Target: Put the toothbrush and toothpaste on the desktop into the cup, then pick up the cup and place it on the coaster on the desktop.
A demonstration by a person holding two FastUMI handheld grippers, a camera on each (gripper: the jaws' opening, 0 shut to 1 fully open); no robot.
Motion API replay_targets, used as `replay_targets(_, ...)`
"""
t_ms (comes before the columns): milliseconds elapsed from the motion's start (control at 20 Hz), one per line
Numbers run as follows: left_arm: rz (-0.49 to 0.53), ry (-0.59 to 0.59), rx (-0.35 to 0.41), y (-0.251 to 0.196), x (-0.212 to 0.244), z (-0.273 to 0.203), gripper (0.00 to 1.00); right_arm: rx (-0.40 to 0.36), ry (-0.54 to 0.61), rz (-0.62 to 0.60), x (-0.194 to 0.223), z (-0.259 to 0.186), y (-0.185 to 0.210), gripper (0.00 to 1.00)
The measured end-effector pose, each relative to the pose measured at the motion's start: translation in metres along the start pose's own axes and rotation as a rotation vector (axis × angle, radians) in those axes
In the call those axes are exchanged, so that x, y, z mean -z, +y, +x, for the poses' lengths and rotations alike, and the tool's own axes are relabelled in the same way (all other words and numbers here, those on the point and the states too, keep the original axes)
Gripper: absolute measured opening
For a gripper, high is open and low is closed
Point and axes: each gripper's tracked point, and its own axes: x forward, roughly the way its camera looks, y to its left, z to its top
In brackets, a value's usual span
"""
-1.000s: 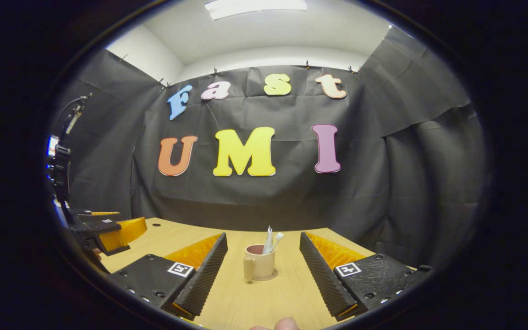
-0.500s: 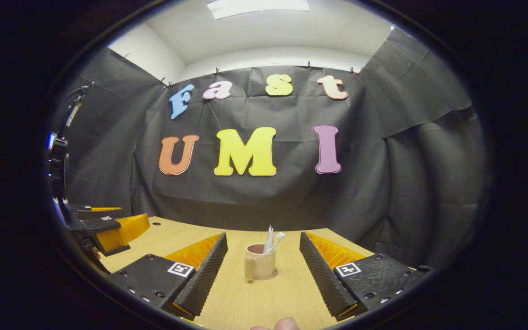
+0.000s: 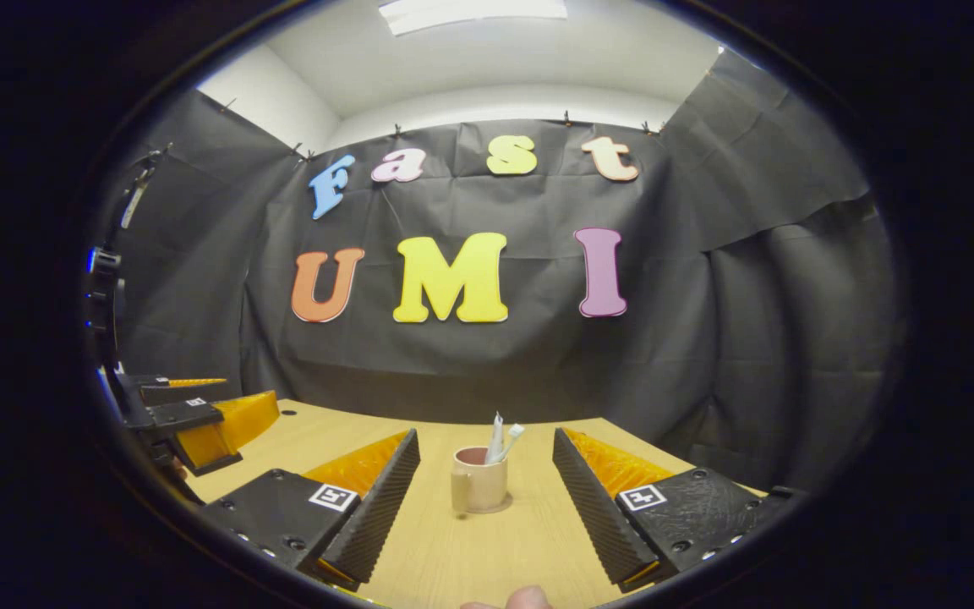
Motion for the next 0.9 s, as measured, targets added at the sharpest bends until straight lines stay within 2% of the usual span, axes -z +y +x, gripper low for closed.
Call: replay_targets(900, 0.013, -0.007, 0.022, -0.0056, -0.0019, -0.0016, 0.99, 0.012, 0.009, 0.008, 0.0037, 0.0007, -0.0040, 0.96)
